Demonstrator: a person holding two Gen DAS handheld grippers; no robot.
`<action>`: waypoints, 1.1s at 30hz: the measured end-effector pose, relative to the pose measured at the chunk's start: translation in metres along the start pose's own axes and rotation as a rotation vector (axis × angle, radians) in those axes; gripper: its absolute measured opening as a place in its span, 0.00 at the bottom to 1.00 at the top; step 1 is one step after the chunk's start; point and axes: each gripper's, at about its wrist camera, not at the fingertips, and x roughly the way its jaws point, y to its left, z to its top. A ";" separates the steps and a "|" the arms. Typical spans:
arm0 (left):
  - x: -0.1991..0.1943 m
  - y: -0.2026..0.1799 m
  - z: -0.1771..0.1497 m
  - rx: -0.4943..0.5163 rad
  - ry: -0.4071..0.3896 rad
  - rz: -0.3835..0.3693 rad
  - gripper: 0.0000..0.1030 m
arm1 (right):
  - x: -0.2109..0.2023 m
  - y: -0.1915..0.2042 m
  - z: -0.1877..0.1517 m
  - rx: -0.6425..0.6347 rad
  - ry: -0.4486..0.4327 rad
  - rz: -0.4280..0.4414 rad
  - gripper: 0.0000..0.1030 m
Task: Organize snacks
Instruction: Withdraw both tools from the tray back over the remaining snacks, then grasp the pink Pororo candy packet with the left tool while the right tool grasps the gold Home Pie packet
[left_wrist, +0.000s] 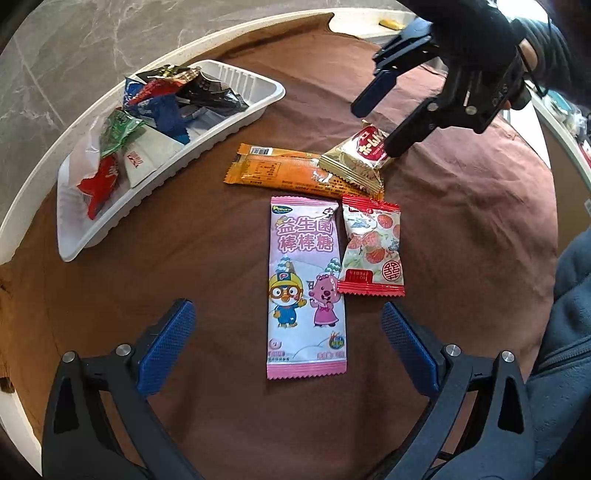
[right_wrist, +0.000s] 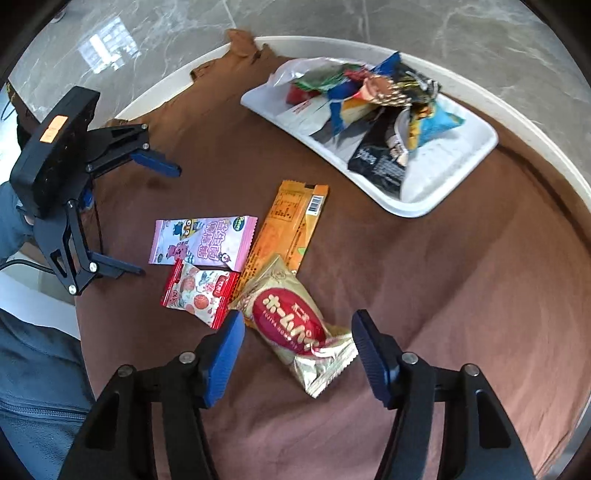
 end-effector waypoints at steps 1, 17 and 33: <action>0.002 -0.001 0.001 0.004 0.007 -0.002 0.98 | 0.004 -0.002 0.001 -0.005 0.012 0.007 0.59; 0.032 0.029 0.012 -0.004 0.062 -0.093 0.89 | 0.016 -0.008 0.002 -0.068 0.101 0.109 0.59; 0.028 0.037 0.017 -0.049 0.059 -0.045 0.55 | 0.027 0.015 0.011 -0.139 0.134 -0.042 0.35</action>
